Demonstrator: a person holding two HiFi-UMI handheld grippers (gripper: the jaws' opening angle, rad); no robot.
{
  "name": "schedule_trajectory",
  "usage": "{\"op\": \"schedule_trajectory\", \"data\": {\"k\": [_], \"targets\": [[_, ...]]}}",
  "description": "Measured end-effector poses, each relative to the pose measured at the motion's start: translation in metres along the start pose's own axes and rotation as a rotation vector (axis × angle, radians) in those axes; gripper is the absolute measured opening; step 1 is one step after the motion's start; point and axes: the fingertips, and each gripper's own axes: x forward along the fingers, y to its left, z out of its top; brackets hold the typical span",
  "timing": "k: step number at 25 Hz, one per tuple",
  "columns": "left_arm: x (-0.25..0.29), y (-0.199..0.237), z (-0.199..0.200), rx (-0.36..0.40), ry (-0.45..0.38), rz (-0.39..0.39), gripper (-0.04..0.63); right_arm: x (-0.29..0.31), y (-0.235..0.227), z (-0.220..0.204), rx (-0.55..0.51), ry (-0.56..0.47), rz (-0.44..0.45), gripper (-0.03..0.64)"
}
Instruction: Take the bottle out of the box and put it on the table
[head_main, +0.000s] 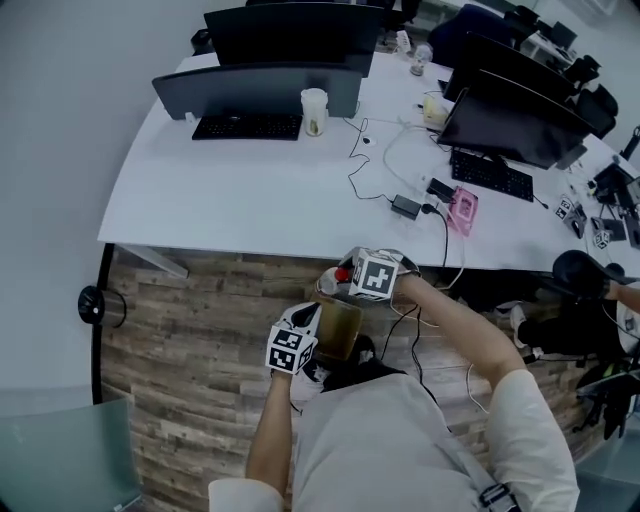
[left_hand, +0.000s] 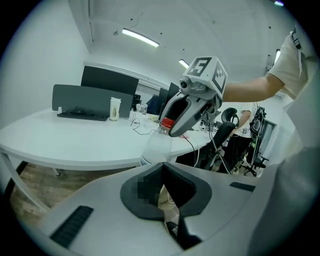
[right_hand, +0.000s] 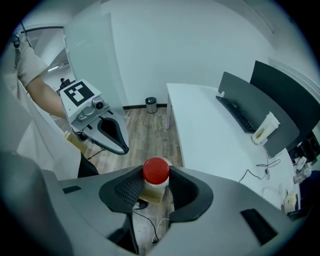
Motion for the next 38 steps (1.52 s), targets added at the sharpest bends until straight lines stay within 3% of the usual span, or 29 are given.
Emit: {"op": "schedule_trajectory", "data": {"k": [5, 12, 25, 32, 35, 38], "targets": [[0.009, 0.009, 0.020, 0.059, 0.002, -0.027, 0.015, -0.034, -0.033, 0.022, 0.019, -0.002, -0.026, 0.183], [0.030, 0.026, 0.056, 0.075, -0.008, -0.015, 0.014, -0.054, -0.097, 0.044, 0.003, 0.013, -0.084, 0.183], [0.058, 0.071, 0.096, 0.014, -0.010, 0.092, 0.015, -0.038, -0.186, 0.056, -0.014, 0.098, -0.047, 0.184], [0.060, 0.080, 0.090, -0.019, -0.001, 0.101, 0.015, -0.031, -0.199, 0.066, 0.081, 0.008, -0.056, 0.197], [0.058, 0.078, 0.088, -0.016, 0.004, 0.094, 0.014, -0.032, -0.198, 0.064, 0.125, -0.046, -0.065, 0.261], [0.055, 0.077, 0.083, -0.014, 0.019, 0.090, 0.014, -0.038, -0.196, 0.063, 0.206, -0.123, -0.064, 0.265]]}}
